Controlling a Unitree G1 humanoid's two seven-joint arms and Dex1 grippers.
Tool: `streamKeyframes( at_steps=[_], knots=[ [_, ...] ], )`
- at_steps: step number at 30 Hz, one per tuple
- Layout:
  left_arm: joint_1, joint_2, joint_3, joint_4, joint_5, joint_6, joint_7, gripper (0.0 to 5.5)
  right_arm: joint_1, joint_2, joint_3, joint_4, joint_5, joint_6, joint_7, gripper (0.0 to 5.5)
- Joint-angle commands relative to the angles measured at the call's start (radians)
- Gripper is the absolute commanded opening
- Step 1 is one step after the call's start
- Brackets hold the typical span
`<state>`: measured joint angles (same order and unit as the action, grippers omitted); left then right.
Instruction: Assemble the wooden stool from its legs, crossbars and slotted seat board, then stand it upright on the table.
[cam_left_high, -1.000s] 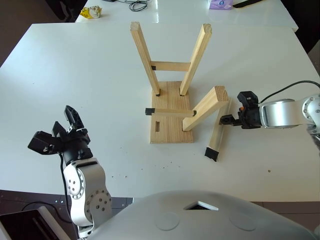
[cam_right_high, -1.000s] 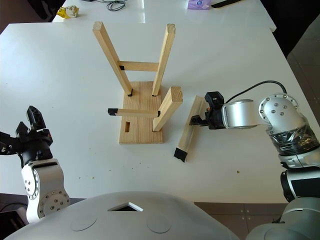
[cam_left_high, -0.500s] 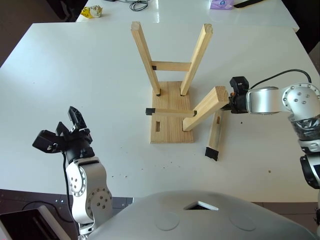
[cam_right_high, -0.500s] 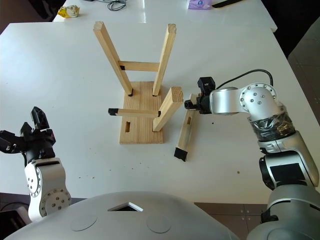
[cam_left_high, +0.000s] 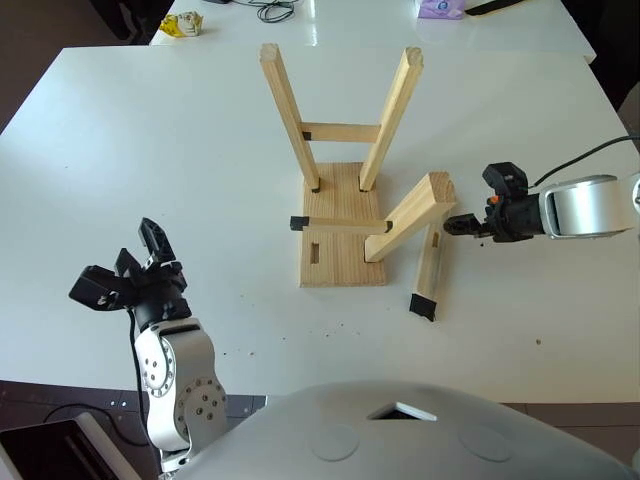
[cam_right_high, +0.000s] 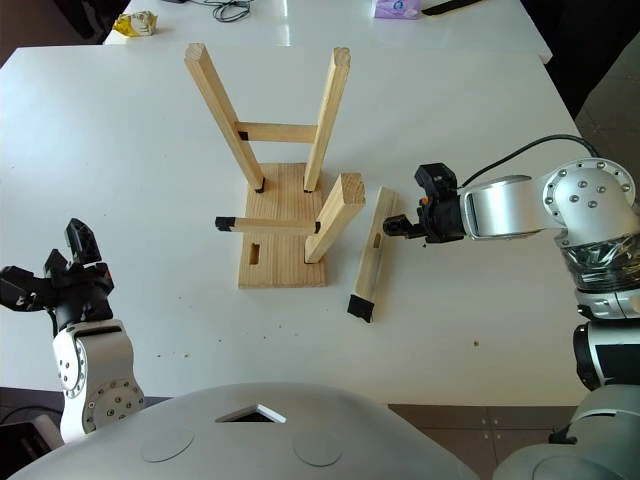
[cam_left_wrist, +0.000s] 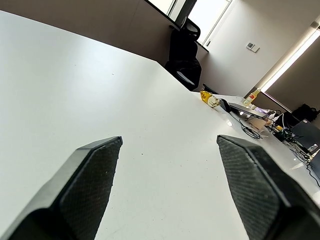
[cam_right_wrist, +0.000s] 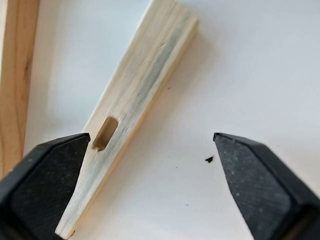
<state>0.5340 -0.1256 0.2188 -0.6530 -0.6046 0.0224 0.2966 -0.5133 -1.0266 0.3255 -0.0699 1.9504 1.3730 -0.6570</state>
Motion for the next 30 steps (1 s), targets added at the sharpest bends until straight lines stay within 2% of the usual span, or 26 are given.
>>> streamKeyframes(
  at_steps=[1, 6, 12, 20, 24, 30],
  knots=[
    [0.046, -0.041, -0.011, -0.021, 0.002, 0.004, -0.002, 3.53, 0.032, -0.064, 0.038, -0.043, 0.022, 0.015, 0.122, 4.57],
    [0.071, -0.038, -0.018, -0.037, -0.003, 0.01, -0.001, 3.53, 0.05, -0.092, 0.075, -0.064, 0.022, -0.032, 0.138, 4.57],
    [0.044, -0.009, -0.004, -0.039, -0.019, 0.042, 0.004, 3.53, 0.117, -0.013, 0.072, -0.107, 0.022, -0.141, 0.104, 4.57],
    [-0.037, 0.046, 0.04, -0.029, -0.047, 0.121, 0.001, 3.53, 0.288, 0.15, -0.008, -0.238, 0.022, -0.343, -0.164, 4.57],
    [-0.046, 0.051, 0.049, -0.036, -0.053, 0.143, 0.0, 3.53, 0.327, 0.13, -0.005, -0.316, 0.022, -0.374, -0.252, 4.57],
    [-0.028, 0.029, 0.045, -0.056, -0.047, 0.151, 0.002, 3.53, 0.329, 0.067, -0.004, -0.344, 0.022, -0.359, -0.255, 4.57]
  ],
)
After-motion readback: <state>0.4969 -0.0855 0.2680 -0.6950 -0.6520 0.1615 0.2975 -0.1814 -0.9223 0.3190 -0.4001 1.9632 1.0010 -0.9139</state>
